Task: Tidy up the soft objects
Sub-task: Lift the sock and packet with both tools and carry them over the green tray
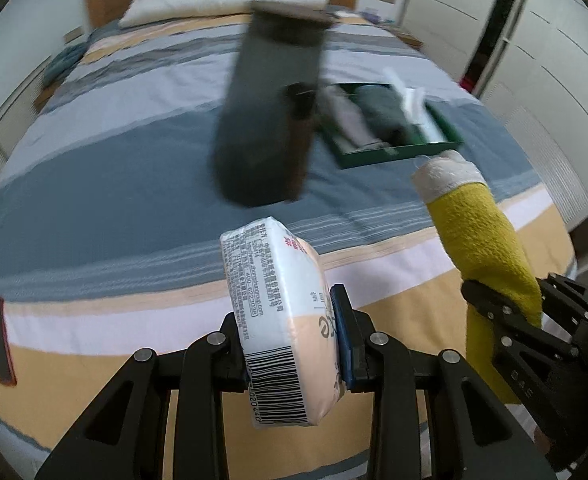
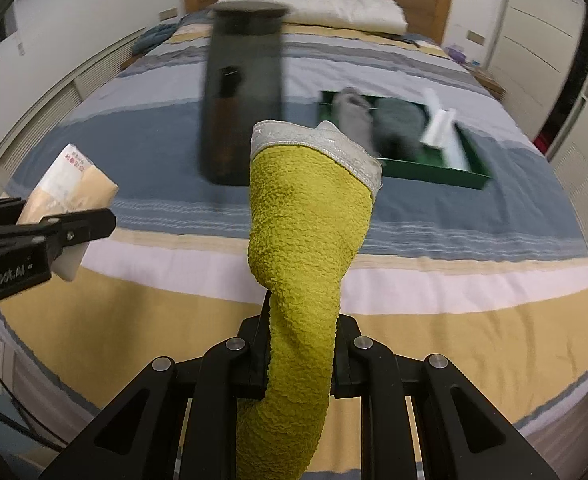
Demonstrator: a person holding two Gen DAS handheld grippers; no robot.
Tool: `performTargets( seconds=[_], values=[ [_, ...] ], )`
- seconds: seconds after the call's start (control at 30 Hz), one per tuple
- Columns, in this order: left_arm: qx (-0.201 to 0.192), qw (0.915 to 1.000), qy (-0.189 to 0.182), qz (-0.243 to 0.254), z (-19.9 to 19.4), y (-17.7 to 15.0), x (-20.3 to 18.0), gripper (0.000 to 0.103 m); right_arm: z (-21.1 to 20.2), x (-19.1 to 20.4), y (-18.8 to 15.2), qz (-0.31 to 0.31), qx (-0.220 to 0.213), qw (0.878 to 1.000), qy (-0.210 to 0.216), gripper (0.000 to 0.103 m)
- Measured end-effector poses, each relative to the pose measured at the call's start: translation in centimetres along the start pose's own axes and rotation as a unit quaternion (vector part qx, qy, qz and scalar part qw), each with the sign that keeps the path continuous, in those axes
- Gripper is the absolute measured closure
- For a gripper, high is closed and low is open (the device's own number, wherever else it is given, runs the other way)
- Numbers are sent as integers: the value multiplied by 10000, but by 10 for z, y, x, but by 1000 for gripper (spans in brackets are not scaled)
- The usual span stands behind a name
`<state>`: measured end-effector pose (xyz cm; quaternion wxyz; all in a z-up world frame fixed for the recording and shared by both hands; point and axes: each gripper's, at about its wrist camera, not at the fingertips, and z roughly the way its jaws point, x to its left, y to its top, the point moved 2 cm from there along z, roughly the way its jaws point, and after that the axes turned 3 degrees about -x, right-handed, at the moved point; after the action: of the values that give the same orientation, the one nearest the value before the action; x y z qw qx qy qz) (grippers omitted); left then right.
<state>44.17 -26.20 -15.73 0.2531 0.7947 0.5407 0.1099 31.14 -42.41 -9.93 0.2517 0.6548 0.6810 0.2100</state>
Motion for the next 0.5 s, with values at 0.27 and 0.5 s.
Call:
performTargets(
  seconds=[0.27, 0.5],
  values=[
    [-320, 9988, -306, 225, 19, 65, -86, 75, -13, -87, 19, 240, -278, 9987, -363, 85],
    [-908, 9957, 29, 156, 67, 147, -129, 75, 11, -155, 63, 70, -699, 9956, -620, 85]
  ],
)
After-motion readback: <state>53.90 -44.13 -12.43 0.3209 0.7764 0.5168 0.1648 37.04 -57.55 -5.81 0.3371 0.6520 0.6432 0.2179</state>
